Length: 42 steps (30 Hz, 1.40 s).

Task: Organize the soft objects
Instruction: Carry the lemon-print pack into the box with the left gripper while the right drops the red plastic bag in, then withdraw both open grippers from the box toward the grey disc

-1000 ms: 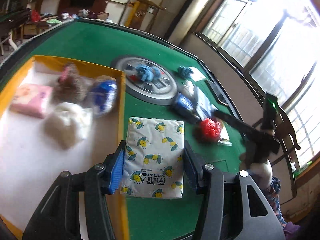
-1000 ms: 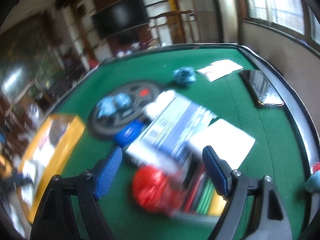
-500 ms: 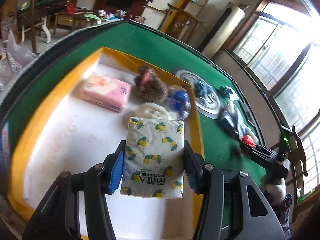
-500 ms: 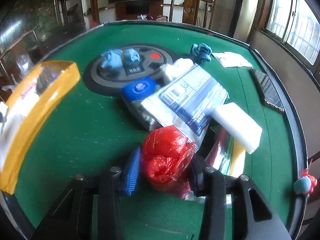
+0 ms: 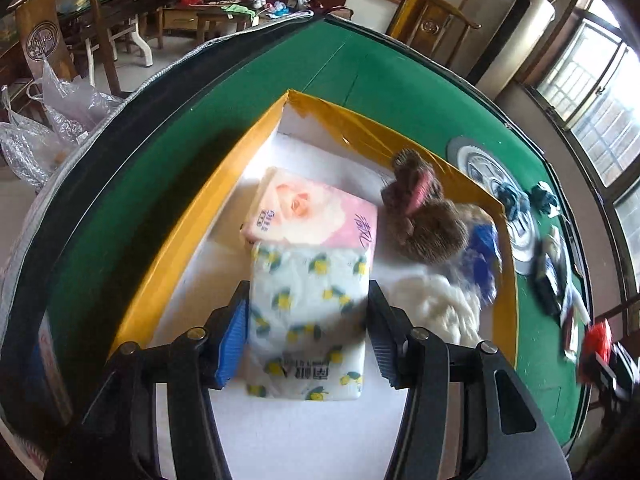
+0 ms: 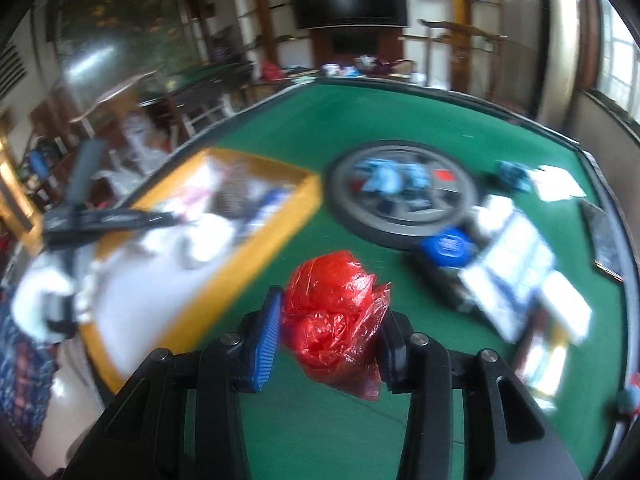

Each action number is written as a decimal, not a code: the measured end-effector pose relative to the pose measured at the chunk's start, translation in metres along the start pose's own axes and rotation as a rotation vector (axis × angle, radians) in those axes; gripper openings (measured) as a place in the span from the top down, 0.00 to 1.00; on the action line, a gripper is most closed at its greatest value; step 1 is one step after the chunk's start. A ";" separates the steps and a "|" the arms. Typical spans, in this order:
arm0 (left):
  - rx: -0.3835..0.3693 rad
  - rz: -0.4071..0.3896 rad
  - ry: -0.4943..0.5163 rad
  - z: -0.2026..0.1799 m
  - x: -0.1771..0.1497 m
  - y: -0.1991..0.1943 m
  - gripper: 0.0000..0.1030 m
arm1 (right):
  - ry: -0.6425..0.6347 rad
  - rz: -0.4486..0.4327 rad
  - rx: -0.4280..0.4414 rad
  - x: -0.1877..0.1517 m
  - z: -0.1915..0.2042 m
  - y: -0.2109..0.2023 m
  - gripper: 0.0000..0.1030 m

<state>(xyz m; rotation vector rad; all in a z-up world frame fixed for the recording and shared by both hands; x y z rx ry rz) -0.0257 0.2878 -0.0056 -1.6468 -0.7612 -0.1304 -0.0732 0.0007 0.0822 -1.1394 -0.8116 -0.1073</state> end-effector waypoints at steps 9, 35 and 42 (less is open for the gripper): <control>-0.107 -0.008 -0.082 0.004 0.007 0.003 0.39 | -0.149 0.088 0.154 0.017 0.097 0.046 0.63; 0.093 -0.315 -0.071 0.037 -0.040 -0.094 0.29 | -0.183 0.120 0.097 0.031 0.128 0.113 0.36; 0.139 -0.336 0.028 -0.002 -0.048 -0.096 0.29 | -0.037 0.039 0.045 0.019 0.060 0.080 0.35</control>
Point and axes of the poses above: each gripper's, at about its wrist camera, not at the fingertips, and y roughly the way its jaws point, z to its left, x to its top, the point moved 2 cm from there along y, roughly the way its jaws point, and after that the axes turned 2 degrees about x, right-handed, at the moved point
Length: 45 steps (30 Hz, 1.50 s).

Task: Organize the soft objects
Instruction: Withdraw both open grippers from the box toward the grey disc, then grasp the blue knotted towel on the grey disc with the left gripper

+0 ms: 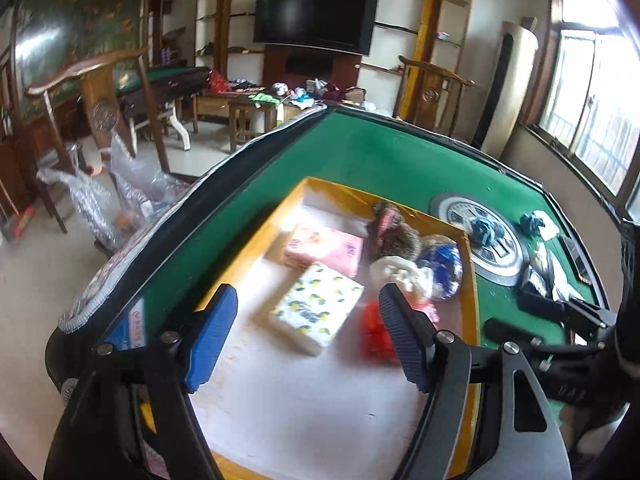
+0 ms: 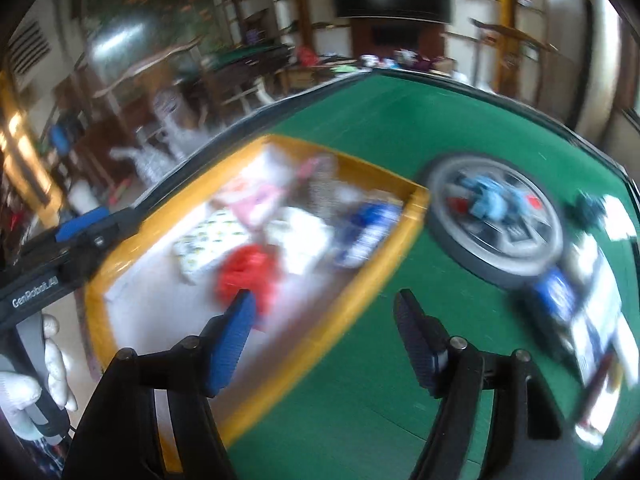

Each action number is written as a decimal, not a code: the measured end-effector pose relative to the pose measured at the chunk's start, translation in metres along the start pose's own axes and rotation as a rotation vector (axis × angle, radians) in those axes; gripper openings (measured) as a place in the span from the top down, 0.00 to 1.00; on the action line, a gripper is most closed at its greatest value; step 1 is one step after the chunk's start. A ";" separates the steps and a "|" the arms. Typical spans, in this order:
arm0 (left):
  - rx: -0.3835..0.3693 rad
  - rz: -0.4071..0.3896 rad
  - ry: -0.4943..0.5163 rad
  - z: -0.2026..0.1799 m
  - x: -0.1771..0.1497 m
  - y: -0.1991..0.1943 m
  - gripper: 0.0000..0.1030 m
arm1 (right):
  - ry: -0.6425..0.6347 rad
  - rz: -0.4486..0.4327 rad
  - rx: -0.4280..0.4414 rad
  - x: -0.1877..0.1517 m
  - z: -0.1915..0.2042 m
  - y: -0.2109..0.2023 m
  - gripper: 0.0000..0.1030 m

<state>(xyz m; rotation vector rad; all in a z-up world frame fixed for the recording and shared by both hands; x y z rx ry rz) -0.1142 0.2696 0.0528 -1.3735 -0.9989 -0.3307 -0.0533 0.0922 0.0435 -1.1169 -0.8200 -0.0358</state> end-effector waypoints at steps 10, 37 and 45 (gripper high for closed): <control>-0.015 0.018 0.159 -0.073 -0.010 -0.006 0.29 | 0.266 -0.059 -0.056 -0.037 -0.115 -0.048 0.35; -0.134 0.236 0.373 -0.200 -0.049 0.035 0.23 | 0.586 -0.262 -0.302 -0.062 -0.289 -0.118 0.29; -0.259 0.244 0.296 -0.223 -0.012 0.057 0.23 | 0.589 -0.254 -0.311 -0.066 -0.290 -0.117 0.29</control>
Point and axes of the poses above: each gripper's, at about its wrist camera, not at the fingertips, and y roughly the way its jaws point, z to its left, x to its top, the point moved 2 cm from there along y, roughly the way its jaws point, and after that the axes turned 2 degrees about x, right-handed, at the moved point
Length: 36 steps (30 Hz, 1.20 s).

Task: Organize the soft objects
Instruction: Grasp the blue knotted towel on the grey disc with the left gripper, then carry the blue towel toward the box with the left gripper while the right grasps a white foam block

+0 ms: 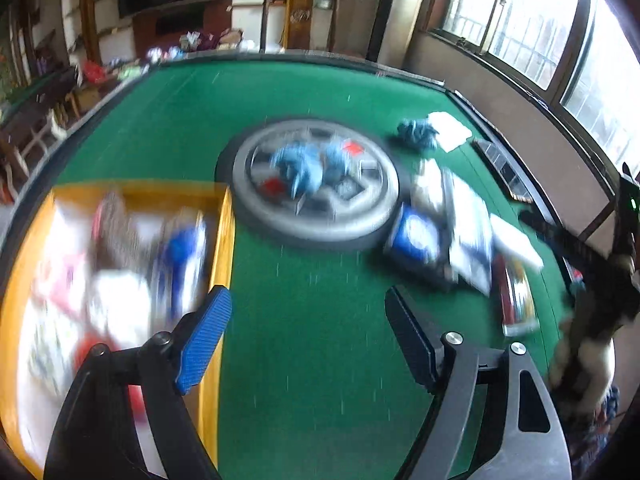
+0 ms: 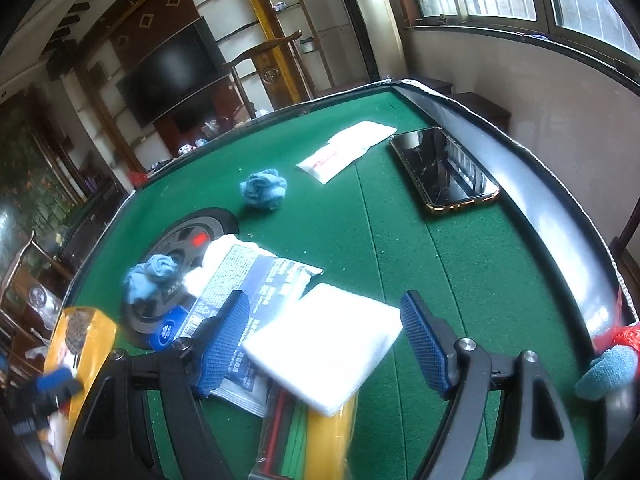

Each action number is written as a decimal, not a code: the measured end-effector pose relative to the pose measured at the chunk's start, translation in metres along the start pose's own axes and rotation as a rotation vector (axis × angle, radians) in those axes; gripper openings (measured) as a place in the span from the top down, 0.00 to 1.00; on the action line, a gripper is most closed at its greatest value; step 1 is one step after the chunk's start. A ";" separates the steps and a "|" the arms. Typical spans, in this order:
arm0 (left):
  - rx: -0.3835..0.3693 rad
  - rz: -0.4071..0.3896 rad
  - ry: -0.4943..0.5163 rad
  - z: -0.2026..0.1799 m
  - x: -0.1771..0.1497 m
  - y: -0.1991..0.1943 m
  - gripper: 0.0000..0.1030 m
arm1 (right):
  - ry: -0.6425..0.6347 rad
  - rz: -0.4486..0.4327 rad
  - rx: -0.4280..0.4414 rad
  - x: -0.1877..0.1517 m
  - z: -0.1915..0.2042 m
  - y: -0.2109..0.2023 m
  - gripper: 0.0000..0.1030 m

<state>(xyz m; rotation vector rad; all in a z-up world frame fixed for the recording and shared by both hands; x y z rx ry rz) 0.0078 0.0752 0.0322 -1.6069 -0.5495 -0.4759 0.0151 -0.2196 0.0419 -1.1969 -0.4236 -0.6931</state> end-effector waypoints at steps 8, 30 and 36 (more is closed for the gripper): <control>0.059 -0.059 0.124 -0.024 0.073 0.048 0.23 | -0.033 0.015 -0.012 -0.003 0.004 0.006 0.29; 0.139 0.049 0.199 -0.036 0.107 0.139 0.73 | -0.058 0.040 -0.037 -0.003 0.006 0.013 0.29; 0.084 0.063 0.261 -0.051 0.088 0.116 0.74 | -0.043 0.032 -0.037 -0.001 0.002 0.010 0.29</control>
Point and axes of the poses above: each gripper's, at about its wrist camera, not at the fingertips, and y roughly the way its jaws point, z to its left, x to its top, the point moved 2 cm from there along y, roughly the way its jaws point, and after that the axes turned 2 degrees about x, right-handed, at the moved point
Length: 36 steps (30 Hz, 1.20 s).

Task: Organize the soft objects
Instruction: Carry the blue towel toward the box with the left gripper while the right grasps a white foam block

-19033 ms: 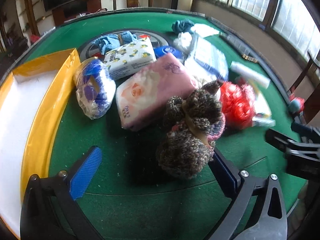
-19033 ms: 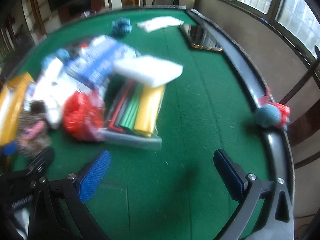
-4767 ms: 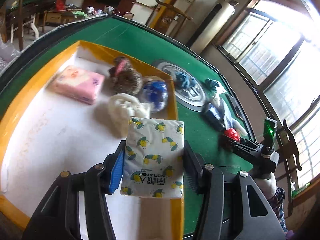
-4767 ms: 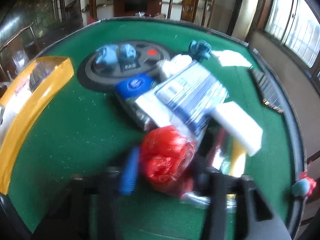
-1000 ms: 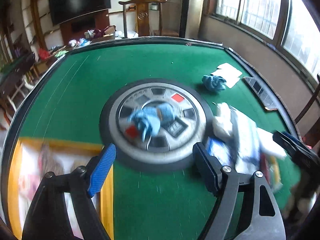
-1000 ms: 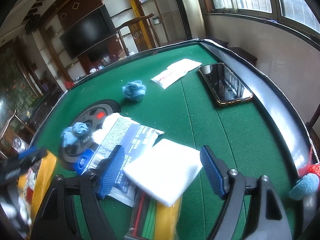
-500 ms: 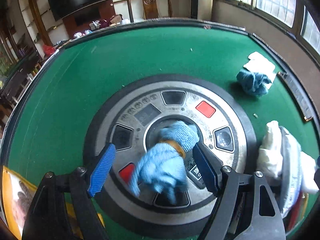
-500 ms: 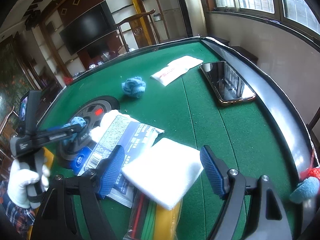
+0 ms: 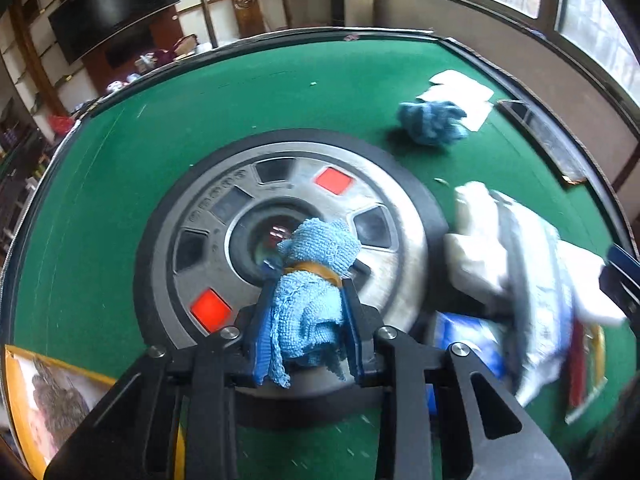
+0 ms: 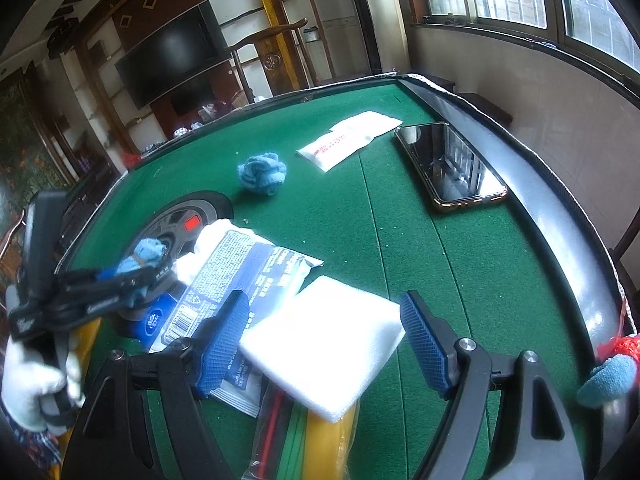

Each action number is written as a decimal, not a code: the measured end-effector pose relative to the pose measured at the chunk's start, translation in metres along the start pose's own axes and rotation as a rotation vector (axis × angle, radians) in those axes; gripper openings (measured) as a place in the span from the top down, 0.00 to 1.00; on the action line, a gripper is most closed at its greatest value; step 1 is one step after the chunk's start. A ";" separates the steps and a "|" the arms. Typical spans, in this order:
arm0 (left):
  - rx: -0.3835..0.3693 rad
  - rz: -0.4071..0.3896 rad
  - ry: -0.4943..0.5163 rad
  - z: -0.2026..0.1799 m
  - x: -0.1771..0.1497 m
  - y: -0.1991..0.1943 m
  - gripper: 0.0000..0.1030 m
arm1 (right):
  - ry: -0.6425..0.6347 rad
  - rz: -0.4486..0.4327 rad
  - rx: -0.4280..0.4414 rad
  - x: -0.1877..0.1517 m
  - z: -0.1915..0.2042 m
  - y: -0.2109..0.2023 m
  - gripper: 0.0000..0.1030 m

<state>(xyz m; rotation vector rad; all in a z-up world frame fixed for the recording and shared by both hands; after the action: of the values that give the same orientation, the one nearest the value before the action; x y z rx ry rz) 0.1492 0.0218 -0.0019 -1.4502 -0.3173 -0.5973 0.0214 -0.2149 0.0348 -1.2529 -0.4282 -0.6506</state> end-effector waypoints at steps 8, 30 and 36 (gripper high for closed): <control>-0.141 -0.056 -0.010 -0.015 -0.027 -0.056 0.74 | 0.175 -0.022 0.056 0.010 -0.042 -0.012 0.29; -0.296 -0.149 -0.353 0.088 -0.164 -0.160 0.74 | 0.119 0.110 0.186 -0.007 -0.022 0.018 0.50; -0.277 -0.200 -0.492 0.131 -0.189 -0.174 0.74 | 0.150 0.115 0.334 -0.011 -0.012 0.010 0.81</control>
<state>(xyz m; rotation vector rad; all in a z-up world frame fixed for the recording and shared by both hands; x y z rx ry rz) -0.0829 0.1838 0.0537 -1.8424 -0.7980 -0.4476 0.0187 -0.2221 0.0176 -0.8980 -0.3225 -0.5453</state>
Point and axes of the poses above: each gripper's, at about its wrist camera, not at the fingertips, and y roughly the way its jaws point, z to its left, x to its top, the point moved 2 cm from there along y, roughly the way its jaws point, and after that the axes turned 2 degrees about x, right-handed, at the moved point
